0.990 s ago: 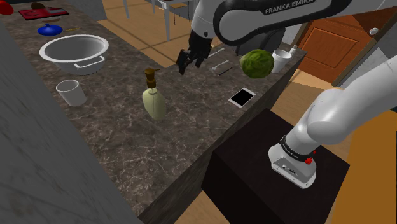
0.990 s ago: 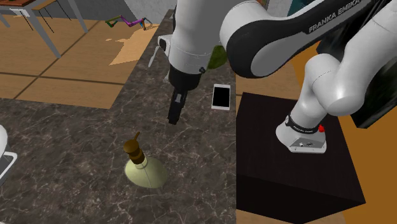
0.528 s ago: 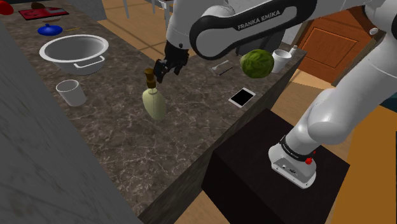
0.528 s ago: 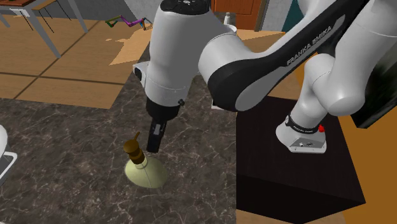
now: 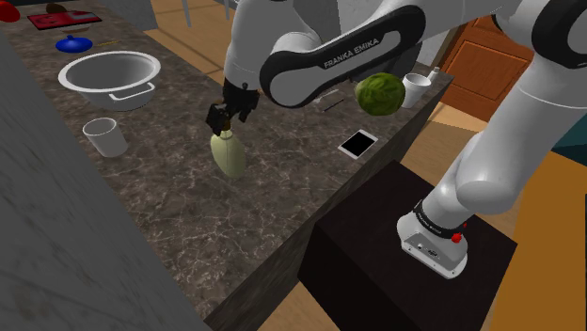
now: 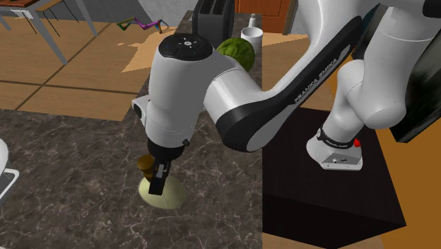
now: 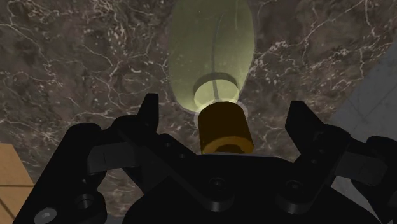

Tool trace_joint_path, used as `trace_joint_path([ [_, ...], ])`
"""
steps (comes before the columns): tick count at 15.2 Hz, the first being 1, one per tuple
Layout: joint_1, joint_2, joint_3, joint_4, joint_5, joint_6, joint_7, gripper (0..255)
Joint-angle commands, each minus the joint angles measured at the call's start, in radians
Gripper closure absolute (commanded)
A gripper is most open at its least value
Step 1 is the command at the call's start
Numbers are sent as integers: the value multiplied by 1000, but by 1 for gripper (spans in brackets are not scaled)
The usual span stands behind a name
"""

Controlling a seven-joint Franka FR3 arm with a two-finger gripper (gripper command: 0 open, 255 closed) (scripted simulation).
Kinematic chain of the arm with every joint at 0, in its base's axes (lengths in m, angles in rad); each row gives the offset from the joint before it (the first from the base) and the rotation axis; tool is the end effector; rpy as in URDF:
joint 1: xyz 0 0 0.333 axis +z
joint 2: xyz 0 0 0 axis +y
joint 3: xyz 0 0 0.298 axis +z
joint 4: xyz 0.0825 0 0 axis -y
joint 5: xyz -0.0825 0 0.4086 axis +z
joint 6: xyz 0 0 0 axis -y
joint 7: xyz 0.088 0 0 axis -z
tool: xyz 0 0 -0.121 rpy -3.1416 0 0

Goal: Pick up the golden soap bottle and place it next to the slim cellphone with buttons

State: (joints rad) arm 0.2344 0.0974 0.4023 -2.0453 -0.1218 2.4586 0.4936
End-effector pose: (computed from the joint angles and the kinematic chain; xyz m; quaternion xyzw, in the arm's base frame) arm 0.5011 0.3654 0.3869 -0.9807 -0.1069 -0.1508 0.0638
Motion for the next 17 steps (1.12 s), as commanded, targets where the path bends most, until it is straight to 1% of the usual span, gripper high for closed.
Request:
trace_joint_path([
  [1, 3, 24, -2, 1, -17, 21, 11, 0],
  [3, 5, 42, -5, 2, -30, 36, 20, 0],
  [10, 5, 42, -5, 2, -30, 36, 20, 0],
  [11, 5, 42, -5, 2, -30, 36, 20, 255],
  [17, 5, 42, -5, 2, -30, 36, 20, 255],
])
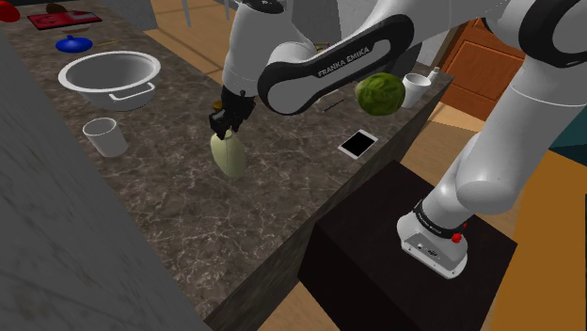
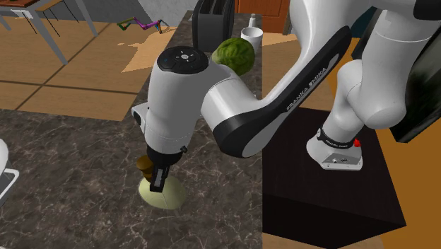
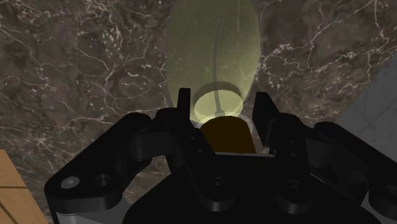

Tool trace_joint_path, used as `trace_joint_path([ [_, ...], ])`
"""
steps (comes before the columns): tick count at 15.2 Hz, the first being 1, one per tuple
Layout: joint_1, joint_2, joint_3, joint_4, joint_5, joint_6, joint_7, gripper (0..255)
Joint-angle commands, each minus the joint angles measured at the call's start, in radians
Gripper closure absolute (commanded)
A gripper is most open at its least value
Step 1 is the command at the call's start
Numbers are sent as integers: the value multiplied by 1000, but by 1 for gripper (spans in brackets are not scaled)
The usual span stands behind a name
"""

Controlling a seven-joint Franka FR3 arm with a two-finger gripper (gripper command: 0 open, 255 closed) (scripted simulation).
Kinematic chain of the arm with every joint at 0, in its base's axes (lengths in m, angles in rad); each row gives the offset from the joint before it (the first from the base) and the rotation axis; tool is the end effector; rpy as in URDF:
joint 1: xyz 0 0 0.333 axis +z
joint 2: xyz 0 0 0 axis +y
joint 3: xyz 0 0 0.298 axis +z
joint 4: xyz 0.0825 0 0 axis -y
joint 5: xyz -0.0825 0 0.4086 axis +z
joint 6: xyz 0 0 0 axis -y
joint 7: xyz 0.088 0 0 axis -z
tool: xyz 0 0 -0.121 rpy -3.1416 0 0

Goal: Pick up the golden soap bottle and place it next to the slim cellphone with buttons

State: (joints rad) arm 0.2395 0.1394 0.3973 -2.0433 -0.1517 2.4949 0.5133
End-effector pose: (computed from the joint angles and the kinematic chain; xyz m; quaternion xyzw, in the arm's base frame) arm 0.5056 0.3684 0.3680 -0.9806 -0.1070 -0.1512 0.0639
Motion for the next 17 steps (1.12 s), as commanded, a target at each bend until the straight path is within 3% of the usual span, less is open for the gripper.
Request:
trace_joint_path([
  [1, 0, 0, 0, 0, 0, 0, 0, 255],
  [17, -8, -73, 10, 108, 61, -173, -47, 255],
])
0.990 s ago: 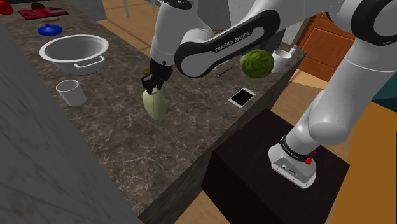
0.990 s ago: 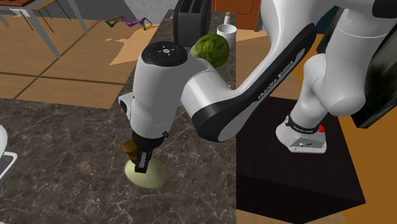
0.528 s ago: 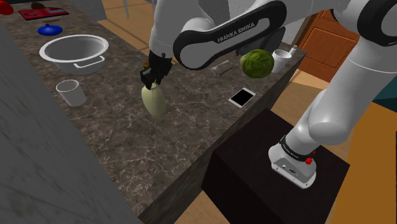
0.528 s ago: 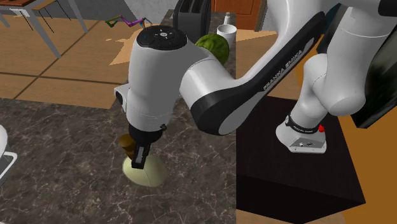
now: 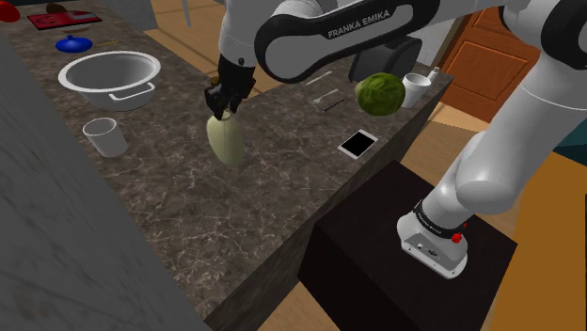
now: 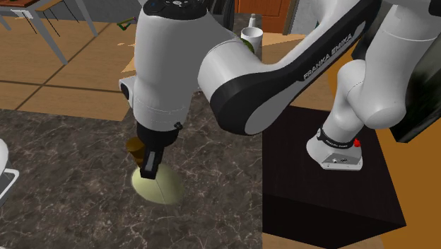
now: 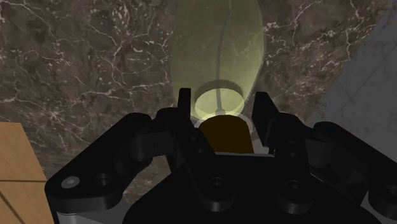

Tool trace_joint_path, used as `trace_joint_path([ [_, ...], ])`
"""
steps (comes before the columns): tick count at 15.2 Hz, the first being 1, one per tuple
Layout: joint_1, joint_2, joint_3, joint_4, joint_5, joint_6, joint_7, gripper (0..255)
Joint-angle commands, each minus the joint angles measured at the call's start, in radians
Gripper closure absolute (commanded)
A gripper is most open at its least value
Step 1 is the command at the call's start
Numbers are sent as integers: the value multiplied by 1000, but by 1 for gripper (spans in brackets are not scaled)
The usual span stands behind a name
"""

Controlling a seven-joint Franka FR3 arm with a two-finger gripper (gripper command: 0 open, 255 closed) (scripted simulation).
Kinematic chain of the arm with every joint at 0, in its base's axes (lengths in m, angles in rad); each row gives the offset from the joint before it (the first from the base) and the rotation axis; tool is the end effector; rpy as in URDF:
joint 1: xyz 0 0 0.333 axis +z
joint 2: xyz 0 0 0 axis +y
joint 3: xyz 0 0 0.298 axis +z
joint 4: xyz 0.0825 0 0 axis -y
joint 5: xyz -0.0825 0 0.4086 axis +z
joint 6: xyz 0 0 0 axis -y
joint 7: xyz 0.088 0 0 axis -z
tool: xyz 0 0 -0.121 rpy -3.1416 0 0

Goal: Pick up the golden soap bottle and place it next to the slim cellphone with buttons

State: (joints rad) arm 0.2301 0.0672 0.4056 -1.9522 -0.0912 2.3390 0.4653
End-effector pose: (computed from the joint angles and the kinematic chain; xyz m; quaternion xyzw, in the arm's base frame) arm 0.5081 0.3679 0.4381 -0.9806 -0.1072 -0.1508 0.0639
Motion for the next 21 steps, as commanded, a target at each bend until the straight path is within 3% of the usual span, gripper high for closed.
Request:
trace_joint_path([
  [1, 1, -5, 1, 26, 4, -30, -1, 255],
  [21, 1, -30, 4, 268, 28, -293, -25, 255],
])
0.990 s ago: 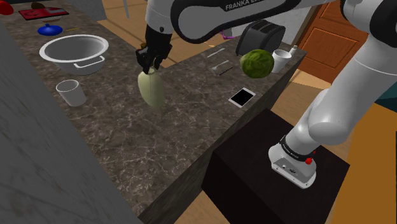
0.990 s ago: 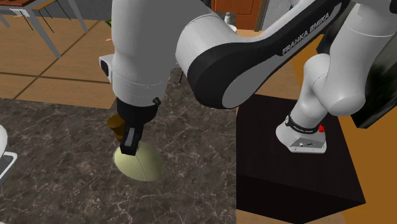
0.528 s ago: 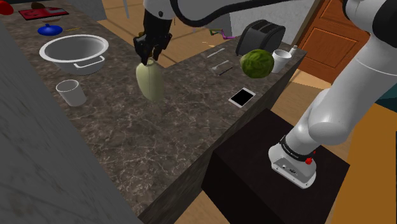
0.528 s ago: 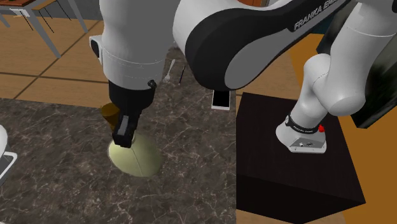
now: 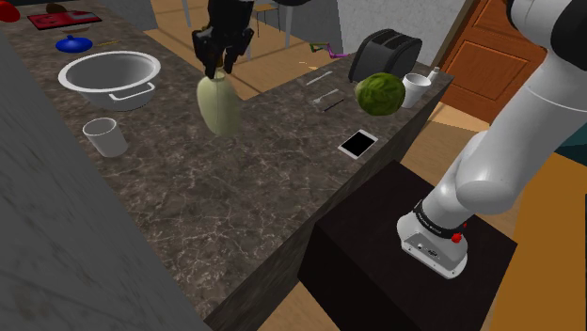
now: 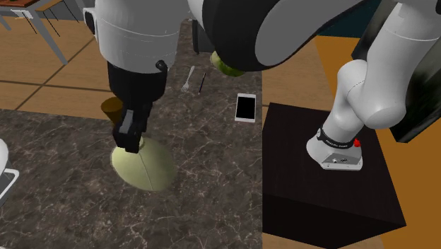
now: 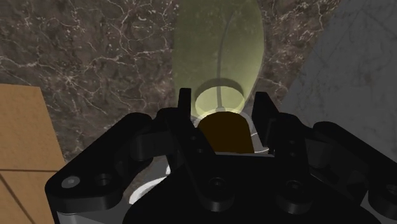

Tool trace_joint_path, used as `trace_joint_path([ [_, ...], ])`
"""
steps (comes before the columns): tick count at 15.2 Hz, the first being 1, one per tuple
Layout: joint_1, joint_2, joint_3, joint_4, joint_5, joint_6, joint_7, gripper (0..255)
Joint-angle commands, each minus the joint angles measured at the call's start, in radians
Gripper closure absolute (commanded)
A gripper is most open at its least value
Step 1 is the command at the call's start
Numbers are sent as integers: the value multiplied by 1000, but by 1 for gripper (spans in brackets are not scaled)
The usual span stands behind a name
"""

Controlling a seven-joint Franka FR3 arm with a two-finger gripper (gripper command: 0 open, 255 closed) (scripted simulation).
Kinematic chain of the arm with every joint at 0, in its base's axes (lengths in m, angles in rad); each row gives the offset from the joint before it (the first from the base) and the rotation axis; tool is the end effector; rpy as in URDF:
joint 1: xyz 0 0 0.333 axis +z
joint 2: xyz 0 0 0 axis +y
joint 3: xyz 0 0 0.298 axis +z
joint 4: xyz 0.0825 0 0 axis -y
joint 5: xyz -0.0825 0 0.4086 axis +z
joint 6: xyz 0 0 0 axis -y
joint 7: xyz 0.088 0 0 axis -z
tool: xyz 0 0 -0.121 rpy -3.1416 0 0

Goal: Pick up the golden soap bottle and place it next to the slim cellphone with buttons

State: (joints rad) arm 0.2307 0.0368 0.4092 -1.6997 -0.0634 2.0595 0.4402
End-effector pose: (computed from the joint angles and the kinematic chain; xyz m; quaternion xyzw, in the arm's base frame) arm 0.5109 0.3708 0.5569 -0.9806 -0.1071 -0.1509 0.0639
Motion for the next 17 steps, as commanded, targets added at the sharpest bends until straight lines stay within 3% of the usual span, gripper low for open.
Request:
trace_joint_path([
  [1, 1, 2, 1, 30, 0, -28, -1, 255],
  [17, 17, 64, 10, 323, -28, -264, 6, 255],
])
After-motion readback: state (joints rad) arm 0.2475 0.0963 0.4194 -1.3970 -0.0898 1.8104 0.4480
